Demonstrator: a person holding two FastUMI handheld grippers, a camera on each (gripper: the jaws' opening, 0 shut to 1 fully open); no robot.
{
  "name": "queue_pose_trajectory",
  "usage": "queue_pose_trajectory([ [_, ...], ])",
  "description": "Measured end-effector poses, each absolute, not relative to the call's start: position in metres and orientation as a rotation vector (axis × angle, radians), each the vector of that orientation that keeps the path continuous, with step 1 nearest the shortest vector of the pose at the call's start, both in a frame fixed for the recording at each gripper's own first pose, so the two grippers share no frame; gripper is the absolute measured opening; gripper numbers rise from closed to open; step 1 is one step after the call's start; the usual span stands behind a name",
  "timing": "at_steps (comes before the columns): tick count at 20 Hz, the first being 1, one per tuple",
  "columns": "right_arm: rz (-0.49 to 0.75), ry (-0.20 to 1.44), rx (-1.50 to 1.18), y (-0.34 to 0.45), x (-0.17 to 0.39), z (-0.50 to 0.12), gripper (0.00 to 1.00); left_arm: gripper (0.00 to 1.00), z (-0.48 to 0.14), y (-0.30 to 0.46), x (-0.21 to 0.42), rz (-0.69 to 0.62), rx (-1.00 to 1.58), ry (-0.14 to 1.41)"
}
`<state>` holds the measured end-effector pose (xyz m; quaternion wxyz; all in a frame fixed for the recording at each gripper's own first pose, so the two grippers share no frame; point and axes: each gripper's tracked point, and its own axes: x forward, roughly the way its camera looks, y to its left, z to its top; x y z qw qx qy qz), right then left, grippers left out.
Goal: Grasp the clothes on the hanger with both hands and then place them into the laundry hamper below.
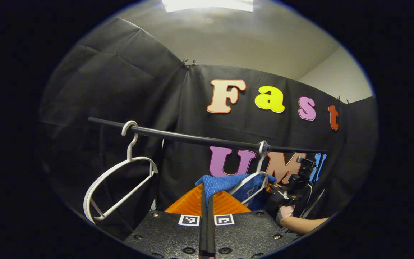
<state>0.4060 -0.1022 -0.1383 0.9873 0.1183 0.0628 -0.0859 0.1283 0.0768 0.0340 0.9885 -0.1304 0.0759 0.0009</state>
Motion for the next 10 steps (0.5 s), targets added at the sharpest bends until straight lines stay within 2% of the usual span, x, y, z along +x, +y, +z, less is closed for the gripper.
queue_pose_trajectory([
  [4,-0.137,0.150,0.286,-0.093,0.412,-0.152,0.09,0.00,0.029,0.087,0.139,0.000,-0.225,0.168],
  [10,-0.055,0.223,0.365,-0.070,0.405,-0.177,0.09,0.00,0.024,0.098,0.140,-0.020,-0.311,0.180],
])
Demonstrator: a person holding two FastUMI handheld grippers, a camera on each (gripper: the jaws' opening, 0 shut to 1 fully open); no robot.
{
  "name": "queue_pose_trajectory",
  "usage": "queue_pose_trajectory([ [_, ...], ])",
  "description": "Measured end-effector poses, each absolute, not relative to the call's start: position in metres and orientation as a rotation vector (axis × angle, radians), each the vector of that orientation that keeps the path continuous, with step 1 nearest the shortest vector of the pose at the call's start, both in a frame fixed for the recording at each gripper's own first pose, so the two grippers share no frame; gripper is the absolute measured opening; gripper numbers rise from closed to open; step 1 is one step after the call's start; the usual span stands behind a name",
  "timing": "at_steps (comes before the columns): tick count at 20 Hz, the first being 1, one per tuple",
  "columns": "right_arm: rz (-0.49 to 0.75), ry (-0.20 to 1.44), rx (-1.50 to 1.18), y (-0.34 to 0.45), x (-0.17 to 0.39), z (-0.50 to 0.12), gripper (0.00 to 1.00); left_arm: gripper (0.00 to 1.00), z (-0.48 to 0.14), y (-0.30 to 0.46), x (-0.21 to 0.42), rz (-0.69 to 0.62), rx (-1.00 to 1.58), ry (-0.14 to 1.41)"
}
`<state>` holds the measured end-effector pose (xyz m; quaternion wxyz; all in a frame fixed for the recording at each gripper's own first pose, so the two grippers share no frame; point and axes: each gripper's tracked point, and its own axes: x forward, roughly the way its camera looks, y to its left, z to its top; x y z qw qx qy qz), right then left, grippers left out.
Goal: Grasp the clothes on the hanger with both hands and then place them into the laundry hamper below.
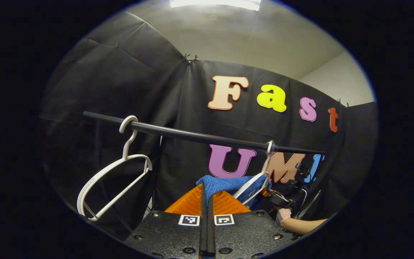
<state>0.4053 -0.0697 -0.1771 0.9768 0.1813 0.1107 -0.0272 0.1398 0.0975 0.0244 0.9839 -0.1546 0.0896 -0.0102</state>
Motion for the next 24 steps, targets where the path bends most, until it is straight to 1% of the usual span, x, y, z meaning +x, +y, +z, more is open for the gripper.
queue_pose_trajectory([
  [4,0.012,0.279,0.458,-0.055,0.405,-0.186,0.09,0.01,0.026,0.100,0.136,-0.023,-0.355,0.176],
  [7,0.033,0.283,0.532,-0.059,0.416,-0.181,0.09,0.00,0.019,0.095,0.133,-0.027,-0.350,0.194],
  [10,0.039,0.290,0.592,-0.066,0.430,-0.179,0.10,0.00,0.010,0.087,0.133,-0.035,-0.345,0.218],
  [13,0.023,0.304,0.592,-0.068,0.429,-0.190,0.09,0.00,-0.003,0.086,0.130,-0.020,-0.321,0.239],
  [18,0.019,0.382,0.599,-0.055,0.402,-0.232,0.10,0.00,-0.011,0.095,0.123,0.004,-0.272,0.232],
  [24,0.079,0.489,0.496,-0.023,0.348,-0.276,0.09,0.01,-0.033,0.124,0.105,0.119,-0.267,0.257],
])
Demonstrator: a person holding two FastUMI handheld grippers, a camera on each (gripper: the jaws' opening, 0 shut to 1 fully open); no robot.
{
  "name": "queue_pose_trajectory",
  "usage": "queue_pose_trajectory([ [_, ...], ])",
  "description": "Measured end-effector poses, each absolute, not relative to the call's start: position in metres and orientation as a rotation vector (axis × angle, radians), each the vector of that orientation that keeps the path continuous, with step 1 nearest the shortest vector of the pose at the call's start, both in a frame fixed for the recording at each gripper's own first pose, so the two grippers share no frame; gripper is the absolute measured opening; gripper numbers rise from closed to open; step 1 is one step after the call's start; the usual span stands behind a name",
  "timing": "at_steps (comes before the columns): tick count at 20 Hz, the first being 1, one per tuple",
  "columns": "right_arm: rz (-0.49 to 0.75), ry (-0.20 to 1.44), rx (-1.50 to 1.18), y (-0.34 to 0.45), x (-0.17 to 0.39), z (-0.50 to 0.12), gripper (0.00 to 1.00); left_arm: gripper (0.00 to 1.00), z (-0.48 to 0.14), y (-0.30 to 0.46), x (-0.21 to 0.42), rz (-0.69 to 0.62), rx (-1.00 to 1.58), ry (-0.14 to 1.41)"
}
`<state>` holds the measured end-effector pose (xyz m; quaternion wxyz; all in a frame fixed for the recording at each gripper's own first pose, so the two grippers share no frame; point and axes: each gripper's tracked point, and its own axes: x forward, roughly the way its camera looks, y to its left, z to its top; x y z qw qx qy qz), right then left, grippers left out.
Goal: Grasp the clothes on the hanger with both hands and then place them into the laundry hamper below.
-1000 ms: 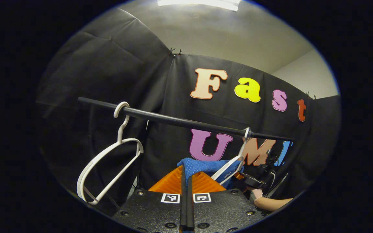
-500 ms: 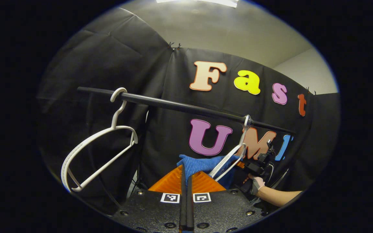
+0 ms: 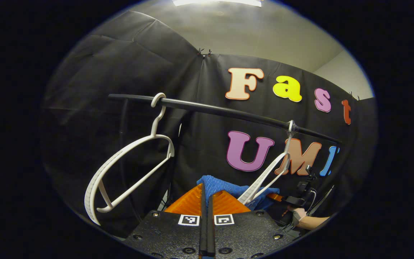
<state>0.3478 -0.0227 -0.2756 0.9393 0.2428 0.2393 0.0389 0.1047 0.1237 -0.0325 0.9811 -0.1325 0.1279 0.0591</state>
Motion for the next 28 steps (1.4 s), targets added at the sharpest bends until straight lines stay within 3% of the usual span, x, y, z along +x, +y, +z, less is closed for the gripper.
queue_pose_trajectory([
  [6,0.087,0.530,0.457,-0.015,0.303,-0.290,0.09,0.00,-0.069,0.125,0.083,0.163,-0.220,0.326],
  [11,0.095,0.517,0.452,-0.023,0.276,-0.274,0.09,0.01,-0.103,0.129,0.057,0.237,-0.195,0.359],
  [14,0.099,0.486,0.424,-0.031,0.263,-0.254,0.09,0.00,-0.119,0.105,0.053,0.211,-0.196,0.370],
  [20,0.154,0.389,0.366,-0.028,0.236,-0.190,0.09,0.00,-0.114,0.010,0.052,0.024,-0.125,0.335],
  [28,0.188,0.259,0.376,-0.023,0.205,-0.102,0.09,0.00,-0.064,-0.113,0.103,-0.288,-0.260,0.227],
])
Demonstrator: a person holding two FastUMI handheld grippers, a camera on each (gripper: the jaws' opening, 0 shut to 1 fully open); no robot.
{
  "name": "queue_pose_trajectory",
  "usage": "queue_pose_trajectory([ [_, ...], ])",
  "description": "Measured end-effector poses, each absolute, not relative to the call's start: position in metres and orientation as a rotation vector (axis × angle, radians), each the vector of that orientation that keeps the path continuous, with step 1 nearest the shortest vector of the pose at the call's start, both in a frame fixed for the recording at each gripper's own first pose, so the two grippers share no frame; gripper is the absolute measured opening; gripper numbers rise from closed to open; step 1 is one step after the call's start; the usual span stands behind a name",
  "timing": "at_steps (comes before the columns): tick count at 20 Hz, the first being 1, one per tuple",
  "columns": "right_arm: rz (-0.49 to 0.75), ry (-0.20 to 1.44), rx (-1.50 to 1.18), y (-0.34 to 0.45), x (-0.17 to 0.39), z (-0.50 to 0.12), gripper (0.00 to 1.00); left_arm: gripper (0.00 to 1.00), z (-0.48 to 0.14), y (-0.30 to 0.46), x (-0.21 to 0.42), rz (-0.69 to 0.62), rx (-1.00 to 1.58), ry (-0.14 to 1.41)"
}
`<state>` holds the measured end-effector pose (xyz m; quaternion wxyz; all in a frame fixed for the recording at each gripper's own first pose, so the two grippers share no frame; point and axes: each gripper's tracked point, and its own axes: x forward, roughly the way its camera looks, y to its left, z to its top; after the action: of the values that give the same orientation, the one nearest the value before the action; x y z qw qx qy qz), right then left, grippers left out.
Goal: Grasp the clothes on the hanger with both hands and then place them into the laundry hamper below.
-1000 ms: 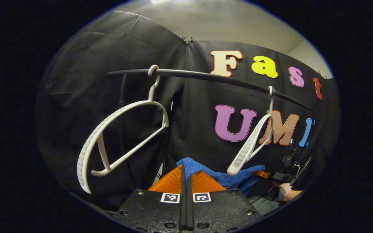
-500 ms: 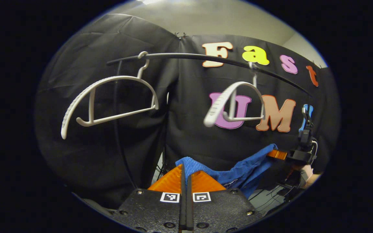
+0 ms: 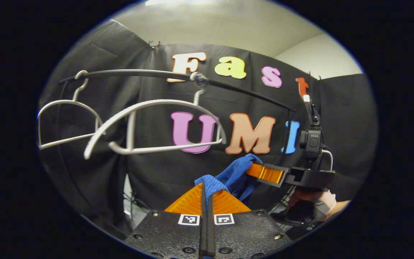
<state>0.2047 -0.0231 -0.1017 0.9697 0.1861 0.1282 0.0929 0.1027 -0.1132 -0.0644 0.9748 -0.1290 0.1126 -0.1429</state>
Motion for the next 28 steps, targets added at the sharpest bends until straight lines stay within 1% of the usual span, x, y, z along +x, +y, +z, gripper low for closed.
queue_pose_trajectory([
  [2,0.202,0.246,0.352,-0.022,0.202,-0.089,0.09,0.00,-0.051,-0.132,0.124,-0.347,-0.295,0.189],
  [4,0.202,0.244,0.335,-0.026,0.199,-0.087,0.09,0.01,-0.048,-0.144,0.136,-0.372,-0.316,0.178],
  [7,0.162,0.262,0.325,-0.038,0.192,-0.102,0.09,0.01,-0.068,-0.154,0.144,-0.388,-0.374,0.212],
  [12,0.109,0.378,0.288,-0.053,0.179,-0.165,0.09,0.00,-0.132,-0.173,0.144,-0.406,-0.396,0.327],
  [15,0.082,0.501,0.288,-0.057,0.167,-0.220,0.09,0.01,-0.183,-0.183,0.138,-0.406,-0.382,0.459],
  [16,0.070,0.550,0.284,-0.057,0.165,-0.239,0.04,0.01,-0.200,-0.182,0.139,-0.391,-0.364,0.501],
  [17,0.057,0.593,0.274,-0.060,0.159,-0.259,0.13,0.01,-0.219,-0.178,0.136,-0.372,-0.341,0.545],
  [19,0.031,0.690,0.262,-0.065,0.140,-0.300,0.14,0.03,-0.251,-0.174,0.131,-0.341,-0.320,0.624],
  [20,0.018,0.734,0.268,-0.067,0.133,-0.318,0.19,0.04,-0.263,-0.173,0.123,-0.334,-0.315,0.669],
  [21,0.005,0.779,0.276,-0.068,0.126,-0.335,0.19,0.04,-0.278,-0.168,0.116,-0.324,-0.305,0.715],
  [23,-0.004,0.870,0.276,-0.067,0.109,-0.362,0.23,0.08,-0.312,-0.159,0.099,-0.300,-0.261,0.841],
  [24,-0.008,0.915,0.264,-0.068,0.101,-0.375,0.28,0.13,-0.332,-0.151,0.089,-0.289,-0.242,0.889],
  [25,-0.009,0.941,0.262,-0.068,0.096,-0.383,0.18,0.21,-0.348,-0.149,0.083,-0.289,-0.232,0.929],
  [26,-0.012,0.966,0.259,-0.069,0.090,-0.392,0.31,0.17,-0.360,-0.149,0.076,-0.292,-0.222,0.987],
  [27,-0.016,0.987,0.255,-0.068,0.088,-0.393,0.31,0.17,-0.367,-0.153,0.069,-0.308,-0.223,1.033],
  [28,-0.017,0.997,0.252,-0.065,0.085,-0.393,0.31,0.38,-0.371,-0.158,0.065,-0.322,-0.226,1.050],
])
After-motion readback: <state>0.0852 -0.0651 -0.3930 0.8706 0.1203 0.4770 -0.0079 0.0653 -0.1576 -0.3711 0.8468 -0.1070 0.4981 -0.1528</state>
